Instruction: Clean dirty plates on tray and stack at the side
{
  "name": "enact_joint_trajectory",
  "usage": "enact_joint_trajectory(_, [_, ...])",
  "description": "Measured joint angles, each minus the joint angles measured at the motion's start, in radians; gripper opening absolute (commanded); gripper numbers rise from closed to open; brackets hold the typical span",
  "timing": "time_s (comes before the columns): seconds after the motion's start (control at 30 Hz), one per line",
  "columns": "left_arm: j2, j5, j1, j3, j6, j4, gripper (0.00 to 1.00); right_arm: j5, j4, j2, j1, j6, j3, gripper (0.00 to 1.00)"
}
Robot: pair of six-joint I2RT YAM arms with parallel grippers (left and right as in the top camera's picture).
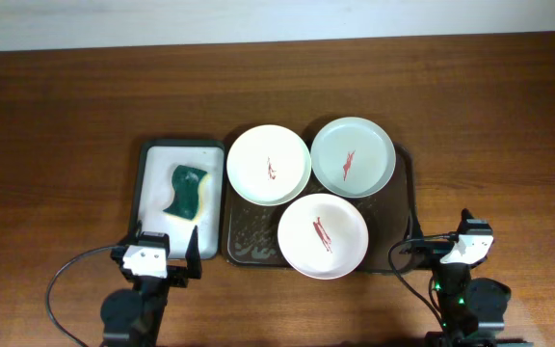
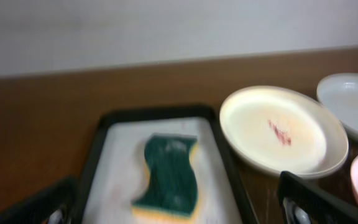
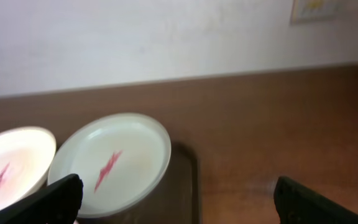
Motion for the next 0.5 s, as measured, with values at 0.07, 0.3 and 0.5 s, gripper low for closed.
enact_joint_trajectory(0.07, [0.055,-0.003,0.000,0.034,-0.002,-0.016,0.99,-0.006,-0.057,0.021,0.000,0.004,0.036,0.99])
enact_joint_trajectory(0.3, [0.358,-0.005,0.000,0.247,-0.008,-0.046,0.99,-0.060,-0.231,0.266,0.000,0.009,0.276,0.99])
enact_joint_trajectory(0.5, [0.640,0.003,0.000,0.496,-0.011,-0.243,0.99,-0.091,-0.421,0.559,0.000,0.008,0.526,0.99])
